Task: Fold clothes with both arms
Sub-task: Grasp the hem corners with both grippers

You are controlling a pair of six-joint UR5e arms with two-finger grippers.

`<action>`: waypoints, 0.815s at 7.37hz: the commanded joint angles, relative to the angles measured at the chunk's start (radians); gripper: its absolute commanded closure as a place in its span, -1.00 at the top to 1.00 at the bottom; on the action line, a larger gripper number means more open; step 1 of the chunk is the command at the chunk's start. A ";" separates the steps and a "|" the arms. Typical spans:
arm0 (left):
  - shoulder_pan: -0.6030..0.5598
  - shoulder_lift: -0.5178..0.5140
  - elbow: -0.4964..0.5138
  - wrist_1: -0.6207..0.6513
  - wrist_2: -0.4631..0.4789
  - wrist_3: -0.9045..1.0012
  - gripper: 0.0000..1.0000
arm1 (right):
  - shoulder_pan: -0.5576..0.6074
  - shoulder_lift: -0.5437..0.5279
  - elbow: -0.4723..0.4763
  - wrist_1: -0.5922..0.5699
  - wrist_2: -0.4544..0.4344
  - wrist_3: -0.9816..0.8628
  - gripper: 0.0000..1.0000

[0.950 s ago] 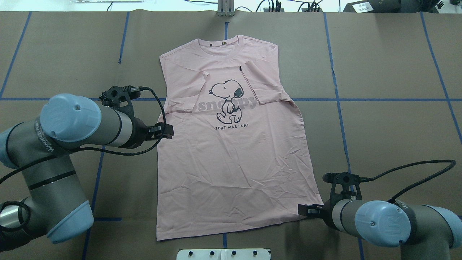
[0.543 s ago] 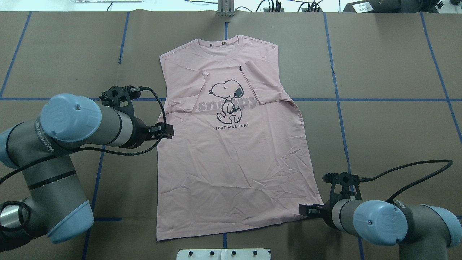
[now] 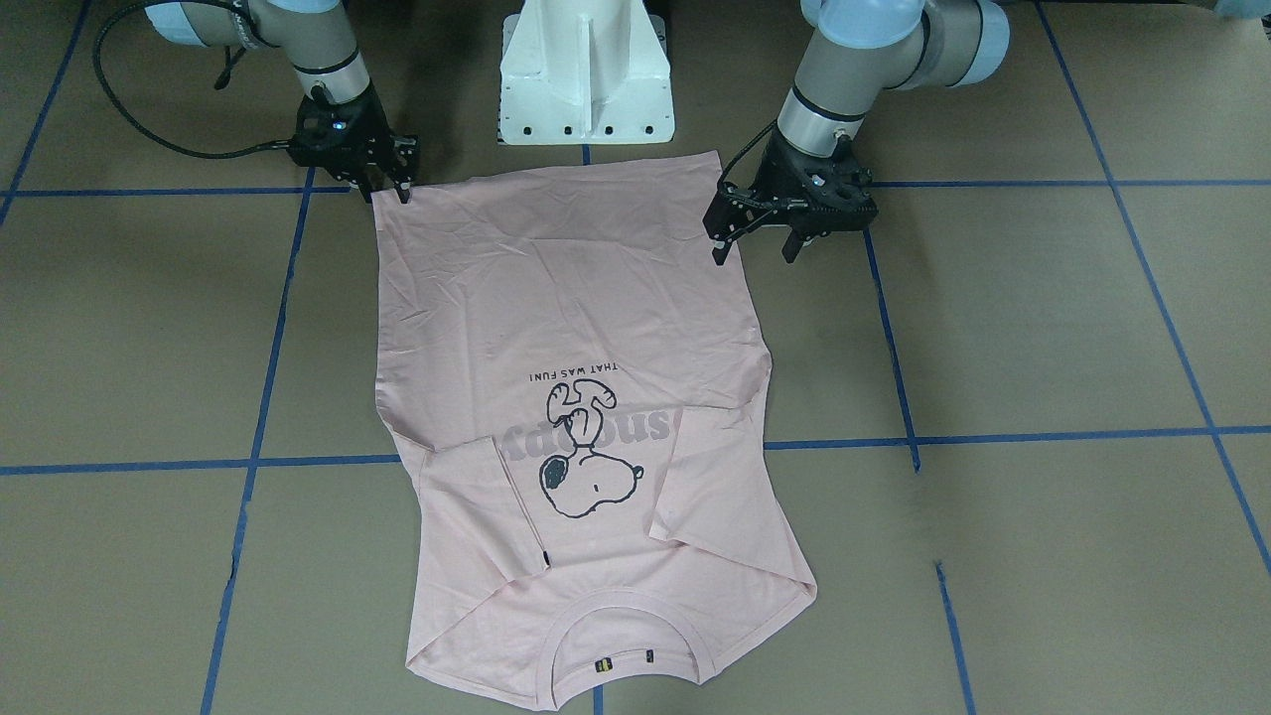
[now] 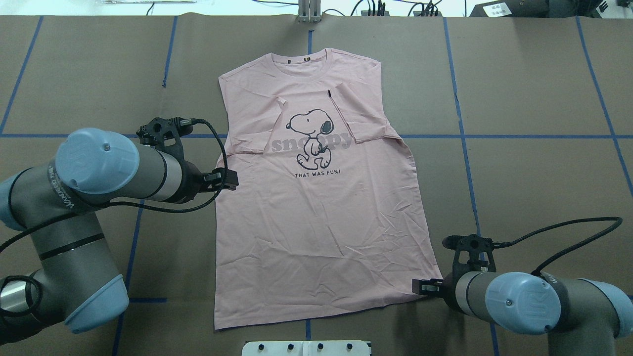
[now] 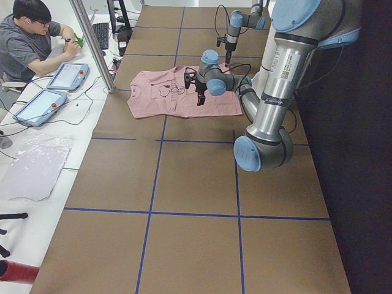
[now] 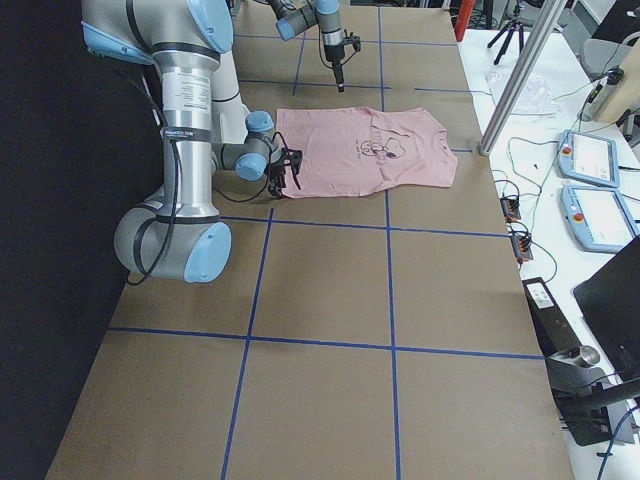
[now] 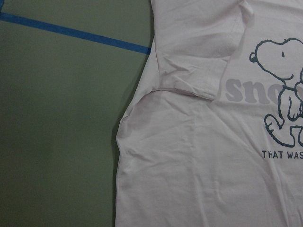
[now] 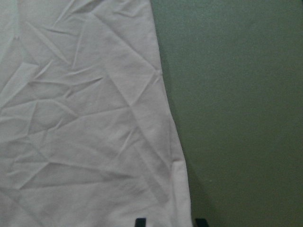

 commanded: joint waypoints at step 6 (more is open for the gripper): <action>0.076 0.059 -0.032 -0.009 0.003 -0.116 1.00 | 0.033 -0.008 0.041 0.002 -0.011 0.008 -1.00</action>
